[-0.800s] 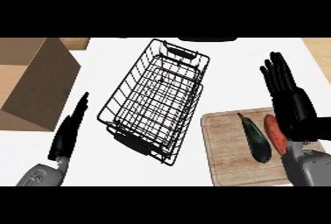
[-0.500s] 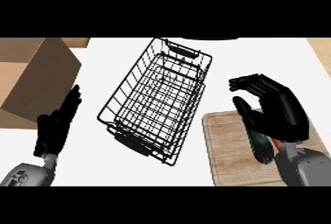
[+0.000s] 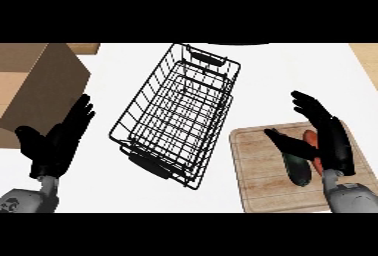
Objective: Pick the eggplant from the cutting board and place it in the tiered basket
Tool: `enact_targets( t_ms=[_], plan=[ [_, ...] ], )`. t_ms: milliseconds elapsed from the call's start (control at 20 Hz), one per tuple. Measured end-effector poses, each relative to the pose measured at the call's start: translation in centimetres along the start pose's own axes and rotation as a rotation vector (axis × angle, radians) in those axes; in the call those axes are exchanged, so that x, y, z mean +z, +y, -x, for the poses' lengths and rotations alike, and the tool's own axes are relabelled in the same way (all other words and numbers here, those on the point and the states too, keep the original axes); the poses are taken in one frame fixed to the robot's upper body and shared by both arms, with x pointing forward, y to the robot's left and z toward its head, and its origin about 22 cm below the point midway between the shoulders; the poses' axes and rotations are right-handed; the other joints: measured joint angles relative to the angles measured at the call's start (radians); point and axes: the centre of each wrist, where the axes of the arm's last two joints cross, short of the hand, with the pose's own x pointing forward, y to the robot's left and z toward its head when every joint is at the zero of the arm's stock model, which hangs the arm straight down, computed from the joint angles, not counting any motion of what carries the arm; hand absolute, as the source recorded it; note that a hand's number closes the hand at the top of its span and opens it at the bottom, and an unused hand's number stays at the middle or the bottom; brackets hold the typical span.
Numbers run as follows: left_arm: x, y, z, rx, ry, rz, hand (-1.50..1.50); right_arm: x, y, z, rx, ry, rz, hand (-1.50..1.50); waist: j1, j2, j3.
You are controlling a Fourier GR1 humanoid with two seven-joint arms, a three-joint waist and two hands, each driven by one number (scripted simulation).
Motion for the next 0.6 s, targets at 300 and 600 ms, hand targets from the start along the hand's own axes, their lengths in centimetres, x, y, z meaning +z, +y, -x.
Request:
enact_targets(
  t_ms=[300,600],
  plan=[
    [0.3,0.4,0.5,0.012,0.011,0.008,0.0,0.0,-3.8,-3.2,0.369,0.009,-0.054,-1.5,-0.003,-0.003,-0.002],
    [0.2,0.3,0.1,0.013,0.003,0.026,0.0,-0.3,-4.9,-6.4,0.723,0.152,-0.315,-1.5,0.014,-0.001,-0.004]
  ],
)
